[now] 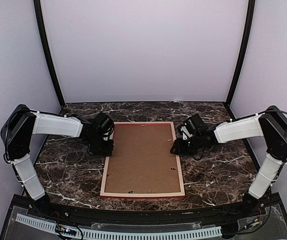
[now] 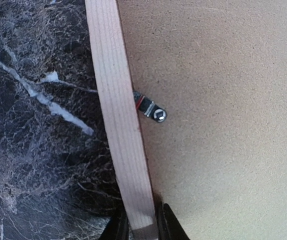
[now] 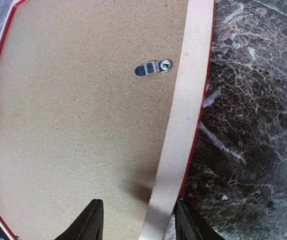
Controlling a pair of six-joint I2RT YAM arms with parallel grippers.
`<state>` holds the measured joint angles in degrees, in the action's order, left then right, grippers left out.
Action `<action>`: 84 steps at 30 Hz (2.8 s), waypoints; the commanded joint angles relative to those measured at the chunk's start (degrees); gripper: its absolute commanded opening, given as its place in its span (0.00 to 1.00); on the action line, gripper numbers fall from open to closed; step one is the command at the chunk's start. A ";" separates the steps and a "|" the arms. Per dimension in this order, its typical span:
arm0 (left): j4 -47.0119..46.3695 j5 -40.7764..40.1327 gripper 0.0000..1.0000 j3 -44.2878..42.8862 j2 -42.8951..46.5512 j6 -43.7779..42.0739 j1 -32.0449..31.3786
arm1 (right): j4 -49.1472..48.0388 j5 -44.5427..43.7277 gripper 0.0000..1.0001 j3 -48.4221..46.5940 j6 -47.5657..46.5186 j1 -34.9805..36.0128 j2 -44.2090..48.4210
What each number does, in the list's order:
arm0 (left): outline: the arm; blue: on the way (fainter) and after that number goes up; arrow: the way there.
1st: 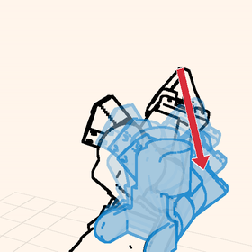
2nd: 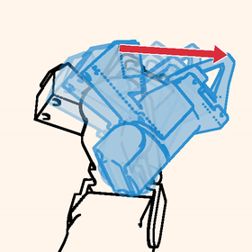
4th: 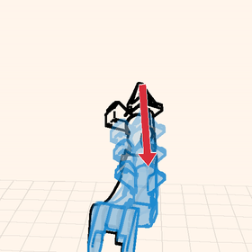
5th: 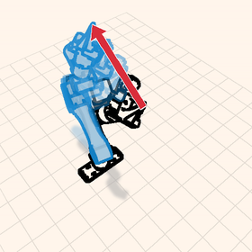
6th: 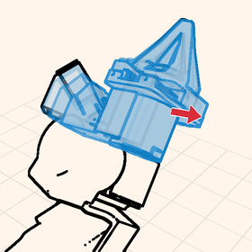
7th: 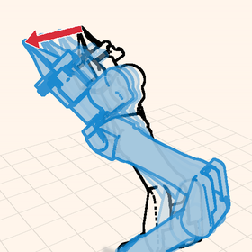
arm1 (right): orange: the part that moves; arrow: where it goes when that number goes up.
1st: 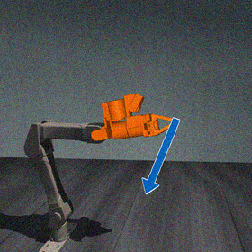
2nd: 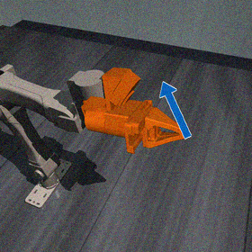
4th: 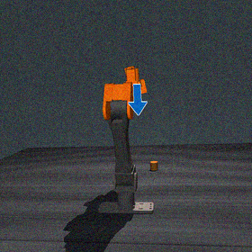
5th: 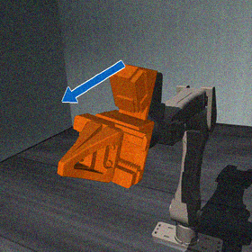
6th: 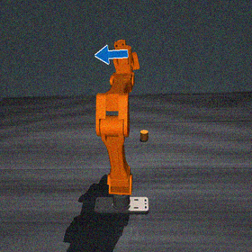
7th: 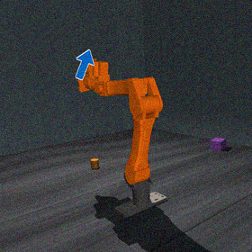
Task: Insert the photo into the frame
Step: Rotate the photo frame at the center of the board, then press the fastener onto the backboard.
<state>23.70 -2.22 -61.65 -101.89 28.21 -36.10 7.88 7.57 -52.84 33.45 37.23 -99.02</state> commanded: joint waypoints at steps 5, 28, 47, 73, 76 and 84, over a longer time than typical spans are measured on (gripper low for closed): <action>1.01 -1.14 0.08 -1.11 -1.26 -1.95 -0.20 | -0.07 4.46 0.65 2.87 -0.19 2.62 4.05; -0.15 -3.63 0.02 1.51 0.98 0.85 -0.19 | 11.46 -7.18 0.62 4.98 5.55 13.57 2.04; 0.30 -4.78 0.01 2.15 1.81 1.51 -0.18 | 19.13 -13.31 0.61 4.13 1.83 17.10 3.00; 0.55 -4.59 0.01 2.15 1.05 1.07 -0.20 | 19.60 -5.53 0.64 3.32 -6.10 16.56 4.69; 0.57 -4.59 0.01 2.04 1.01 0.90 -0.20 | 19.70 -4.79 0.63 3.47 -6.58 16.55 4.40; 0.69 -4.53 0.01 1.85 0.77 0.67 -0.19 | 20.72 -2.94 0.60 4.09 -9.82 15.72 5.17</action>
<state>22.33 -6.70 -60.86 -101.54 29.10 -36.18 23.05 0.82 -50.24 26.63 53.17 -93.80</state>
